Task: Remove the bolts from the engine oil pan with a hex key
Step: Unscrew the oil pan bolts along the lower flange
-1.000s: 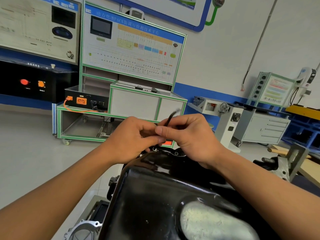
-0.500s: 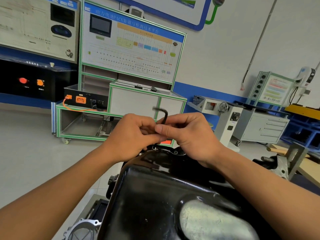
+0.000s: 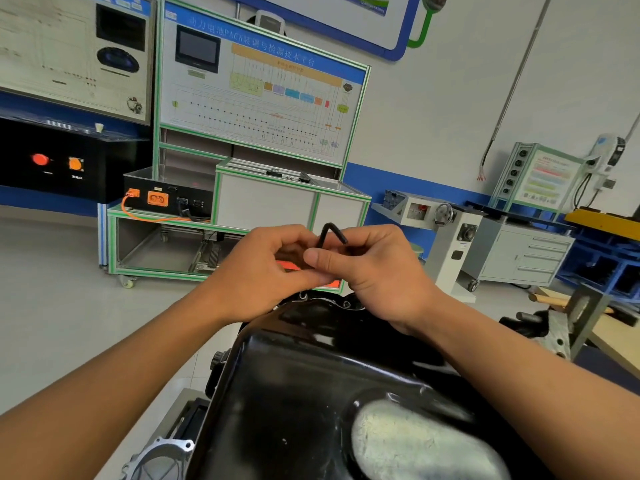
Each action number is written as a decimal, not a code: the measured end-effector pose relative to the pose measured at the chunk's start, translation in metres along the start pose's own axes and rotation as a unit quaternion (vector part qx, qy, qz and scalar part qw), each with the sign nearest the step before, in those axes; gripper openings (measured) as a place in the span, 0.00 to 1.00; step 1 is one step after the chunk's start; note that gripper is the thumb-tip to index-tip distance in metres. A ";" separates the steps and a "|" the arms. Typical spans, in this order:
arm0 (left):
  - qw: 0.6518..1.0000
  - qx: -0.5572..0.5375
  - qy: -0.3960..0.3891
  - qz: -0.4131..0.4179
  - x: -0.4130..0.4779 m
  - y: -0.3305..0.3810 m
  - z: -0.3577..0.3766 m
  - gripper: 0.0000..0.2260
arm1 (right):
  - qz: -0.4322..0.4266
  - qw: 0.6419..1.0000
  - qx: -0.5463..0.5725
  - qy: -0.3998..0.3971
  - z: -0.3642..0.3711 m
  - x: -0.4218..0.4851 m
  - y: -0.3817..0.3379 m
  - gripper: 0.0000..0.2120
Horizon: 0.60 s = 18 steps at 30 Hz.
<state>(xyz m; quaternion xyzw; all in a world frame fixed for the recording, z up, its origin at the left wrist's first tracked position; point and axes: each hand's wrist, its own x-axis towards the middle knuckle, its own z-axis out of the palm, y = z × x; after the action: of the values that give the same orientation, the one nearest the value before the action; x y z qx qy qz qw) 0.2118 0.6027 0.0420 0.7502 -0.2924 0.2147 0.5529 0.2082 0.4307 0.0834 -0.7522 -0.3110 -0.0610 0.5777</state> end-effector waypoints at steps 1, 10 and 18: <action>0.999 -0.010 -0.031 -0.009 -0.002 0.000 -0.003 0.10 | 0.002 1.000 0.002 0.003 0.000 0.000 0.000 0.05; 0.997 -0.006 0.075 -0.006 -0.002 -0.001 0.004 0.11 | 0.001 1.000 0.019 -0.013 0.000 0.001 -0.001 0.04; 0.999 0.007 0.034 -0.013 -0.003 0.000 -0.002 0.06 | -0.007 1.000 0.019 -0.016 0.000 0.002 0.000 0.04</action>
<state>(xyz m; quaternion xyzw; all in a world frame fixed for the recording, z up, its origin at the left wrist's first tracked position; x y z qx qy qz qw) 0.2096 0.6051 0.0401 0.7505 -0.2620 0.2344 0.5596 0.2099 0.4318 0.0837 -0.7395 -0.3270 -0.0473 0.5865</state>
